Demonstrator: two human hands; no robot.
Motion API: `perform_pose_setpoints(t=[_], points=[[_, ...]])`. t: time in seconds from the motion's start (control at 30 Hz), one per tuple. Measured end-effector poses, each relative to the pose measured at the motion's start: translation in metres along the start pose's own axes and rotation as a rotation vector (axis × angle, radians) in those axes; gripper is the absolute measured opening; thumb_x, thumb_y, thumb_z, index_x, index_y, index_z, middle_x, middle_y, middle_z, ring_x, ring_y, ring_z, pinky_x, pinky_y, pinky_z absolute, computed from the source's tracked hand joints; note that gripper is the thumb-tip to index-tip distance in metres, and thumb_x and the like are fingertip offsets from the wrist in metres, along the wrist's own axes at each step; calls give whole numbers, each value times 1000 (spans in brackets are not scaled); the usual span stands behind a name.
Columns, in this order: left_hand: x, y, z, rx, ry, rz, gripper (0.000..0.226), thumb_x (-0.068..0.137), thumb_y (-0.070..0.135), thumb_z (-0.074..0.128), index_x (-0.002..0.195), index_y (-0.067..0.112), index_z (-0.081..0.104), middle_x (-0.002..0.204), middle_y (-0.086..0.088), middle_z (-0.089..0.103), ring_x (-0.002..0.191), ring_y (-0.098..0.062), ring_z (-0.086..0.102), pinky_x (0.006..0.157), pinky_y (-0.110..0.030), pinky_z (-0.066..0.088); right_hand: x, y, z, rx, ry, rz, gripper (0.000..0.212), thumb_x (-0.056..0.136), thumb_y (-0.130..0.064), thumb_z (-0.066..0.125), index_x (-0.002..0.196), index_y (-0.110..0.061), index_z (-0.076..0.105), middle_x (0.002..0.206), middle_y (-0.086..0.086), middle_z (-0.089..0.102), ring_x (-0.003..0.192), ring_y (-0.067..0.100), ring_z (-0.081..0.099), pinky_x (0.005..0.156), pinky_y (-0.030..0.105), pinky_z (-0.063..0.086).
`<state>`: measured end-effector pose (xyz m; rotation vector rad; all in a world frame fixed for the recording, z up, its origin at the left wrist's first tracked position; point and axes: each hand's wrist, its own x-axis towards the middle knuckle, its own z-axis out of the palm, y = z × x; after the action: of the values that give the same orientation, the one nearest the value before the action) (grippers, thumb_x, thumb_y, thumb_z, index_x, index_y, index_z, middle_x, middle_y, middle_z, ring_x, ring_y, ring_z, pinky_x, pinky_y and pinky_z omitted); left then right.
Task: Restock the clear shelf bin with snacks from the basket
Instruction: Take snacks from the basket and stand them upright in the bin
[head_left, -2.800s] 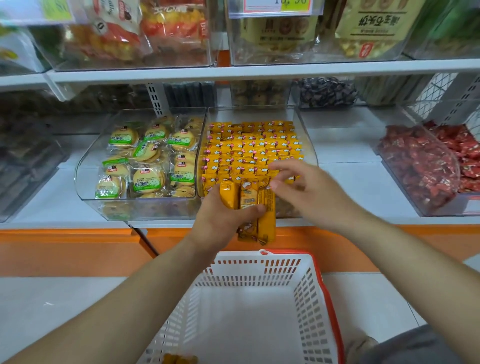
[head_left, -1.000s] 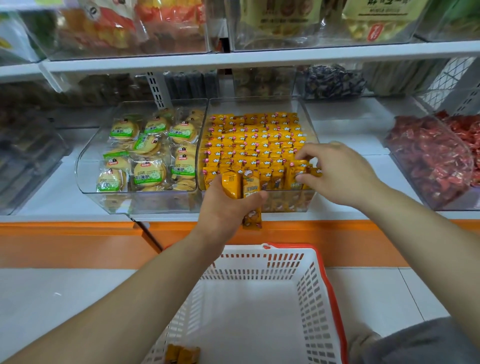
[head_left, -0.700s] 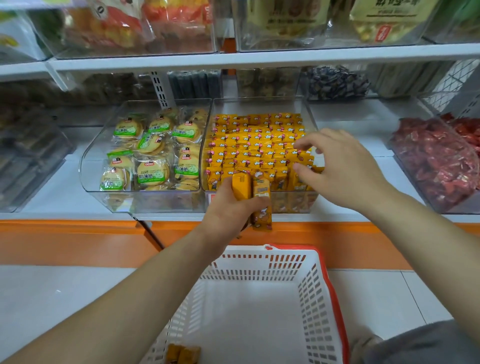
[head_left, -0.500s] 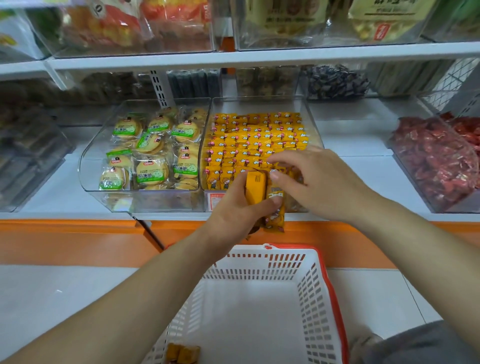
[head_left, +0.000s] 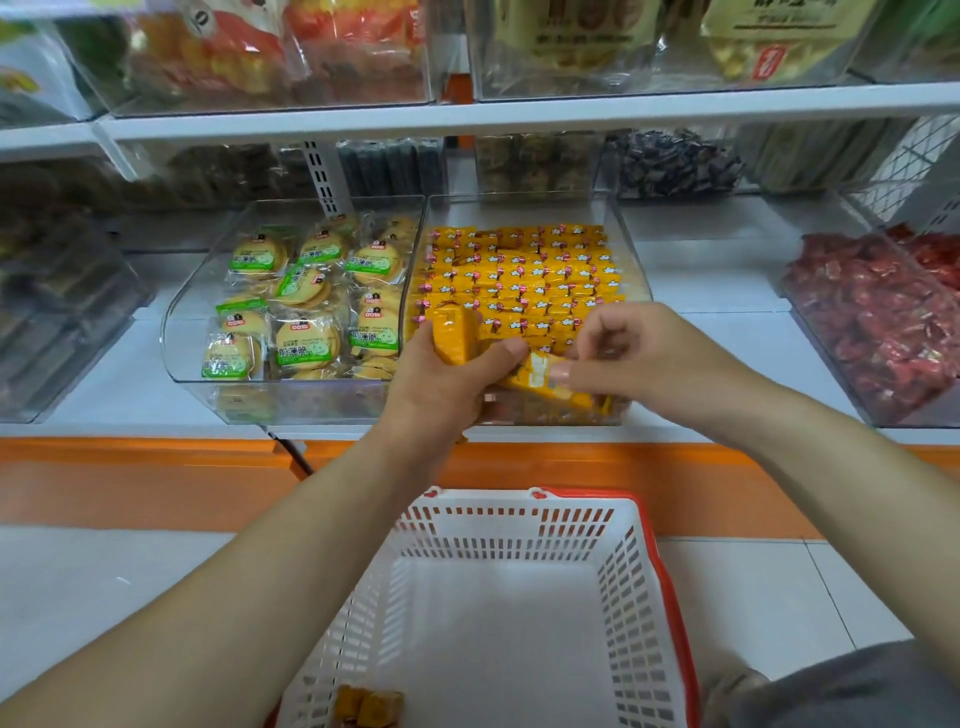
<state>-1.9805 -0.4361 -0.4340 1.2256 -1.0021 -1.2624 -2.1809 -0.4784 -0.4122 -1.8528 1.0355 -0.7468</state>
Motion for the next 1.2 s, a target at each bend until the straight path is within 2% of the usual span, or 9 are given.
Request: perform_pose_setpoints(t=[0.1,0.2,0.27,0.37,0.47,0.7,0.87,1.03,1.2], points=[[-3,2,5,23,-9,2,42,84,18,81,119,13,59,87,-4,74,71,-17,74,55,-26,57,1,-3,13,-53,-83,-16,32,72,-49,81,67,-23,62,64,-5,64,61,10,60,58,34,50],[0,3,3,39,-2,-7,41,85,26,80,120,14,62,101,-9,77,79,-17,76,58,-28,59,2,-2,7,44,-80,-10,29,78,-27,84,95,-34,62,83,-5,70,67,7,65,59,27,54],[5,3,-5,9,6,-50,27,93,22,73,117,17,64,106,-7,78,81,-16,76,60,-28,58,4,-1,-4,66,23,-33,46,81,-21,82,112,-42,56,88,-6,66,66,8,64,62,25,53],[9,-3,-11,-36,4,-124,39,97,7,64,135,15,58,108,-7,77,81,-19,75,71,-39,59,9,3,-12,-81,240,-92,44,81,-18,81,105,-43,53,104,-1,64,72,14,64,72,38,56],[11,-7,-11,-11,31,-136,57,100,5,61,152,16,42,120,-11,73,84,-19,75,76,-42,58,17,10,-12,-294,362,-101,42,78,-27,83,98,-39,48,107,-6,69,86,17,65,72,36,52],[12,-7,-10,101,61,-63,55,98,19,68,148,18,46,118,-7,72,85,-17,78,49,-29,54,28,19,-1,-789,236,-95,38,75,-38,83,98,-34,53,101,-4,69,96,26,60,72,33,38],[9,-8,-11,171,68,-32,68,87,28,78,147,25,47,132,-5,63,95,-16,76,74,-30,64,28,14,-8,-865,213,-99,33,78,-47,76,103,-32,62,104,-5,66,102,24,58,77,34,38],[3,-10,-3,283,35,100,57,83,23,84,132,29,55,105,18,62,83,20,64,58,-6,50,23,0,-2,-644,401,-212,27,92,-43,61,115,-30,64,110,-12,65,109,17,53,86,28,36],[-2,-8,8,389,-12,209,61,74,26,90,127,29,59,119,10,65,112,5,60,81,-9,49,20,-11,10,-560,221,-175,37,94,-55,52,125,-37,62,106,-16,67,108,14,54,91,40,45]])
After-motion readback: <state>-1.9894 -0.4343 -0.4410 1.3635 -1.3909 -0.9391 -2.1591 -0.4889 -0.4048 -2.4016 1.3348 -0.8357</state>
